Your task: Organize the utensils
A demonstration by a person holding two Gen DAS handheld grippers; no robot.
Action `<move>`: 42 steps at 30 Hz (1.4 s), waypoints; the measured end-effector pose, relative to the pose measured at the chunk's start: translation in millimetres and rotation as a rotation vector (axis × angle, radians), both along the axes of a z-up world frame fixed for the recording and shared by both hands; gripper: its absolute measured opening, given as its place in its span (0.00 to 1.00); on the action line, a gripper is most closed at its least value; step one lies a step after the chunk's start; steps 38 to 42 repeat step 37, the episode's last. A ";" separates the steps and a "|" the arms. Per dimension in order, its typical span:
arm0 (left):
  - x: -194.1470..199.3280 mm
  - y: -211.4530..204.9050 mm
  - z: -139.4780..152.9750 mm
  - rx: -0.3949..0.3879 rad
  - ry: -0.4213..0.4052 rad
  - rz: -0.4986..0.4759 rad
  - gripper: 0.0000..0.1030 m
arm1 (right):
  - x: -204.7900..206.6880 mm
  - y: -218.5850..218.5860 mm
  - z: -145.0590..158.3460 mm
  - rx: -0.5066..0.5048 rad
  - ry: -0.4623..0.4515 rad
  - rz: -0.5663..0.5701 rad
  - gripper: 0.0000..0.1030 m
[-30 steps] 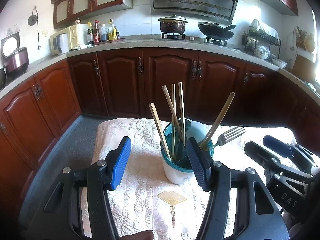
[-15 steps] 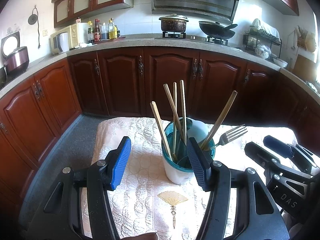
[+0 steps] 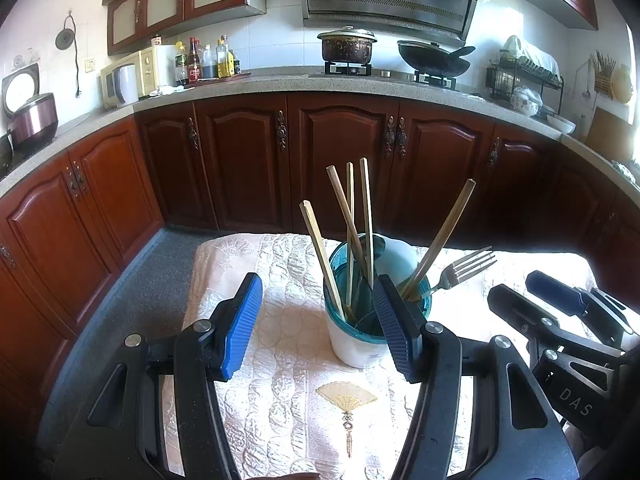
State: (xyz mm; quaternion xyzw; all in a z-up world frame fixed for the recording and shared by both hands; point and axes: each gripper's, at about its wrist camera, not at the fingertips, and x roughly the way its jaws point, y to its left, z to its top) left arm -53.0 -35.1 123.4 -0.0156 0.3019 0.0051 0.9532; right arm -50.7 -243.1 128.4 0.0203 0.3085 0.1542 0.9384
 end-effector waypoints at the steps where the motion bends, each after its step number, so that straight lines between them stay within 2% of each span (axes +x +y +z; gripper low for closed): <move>1: 0.1 0.0 -0.4 -0.001 0.000 0.000 0.56 | 0.2 -0.1 0.1 0.001 0.000 0.000 0.51; 42: 1.3 -3.2 -5.0 0.012 -0.003 -0.022 0.56 | 1.8 -6.3 -13.2 -0.006 0.013 -0.006 0.51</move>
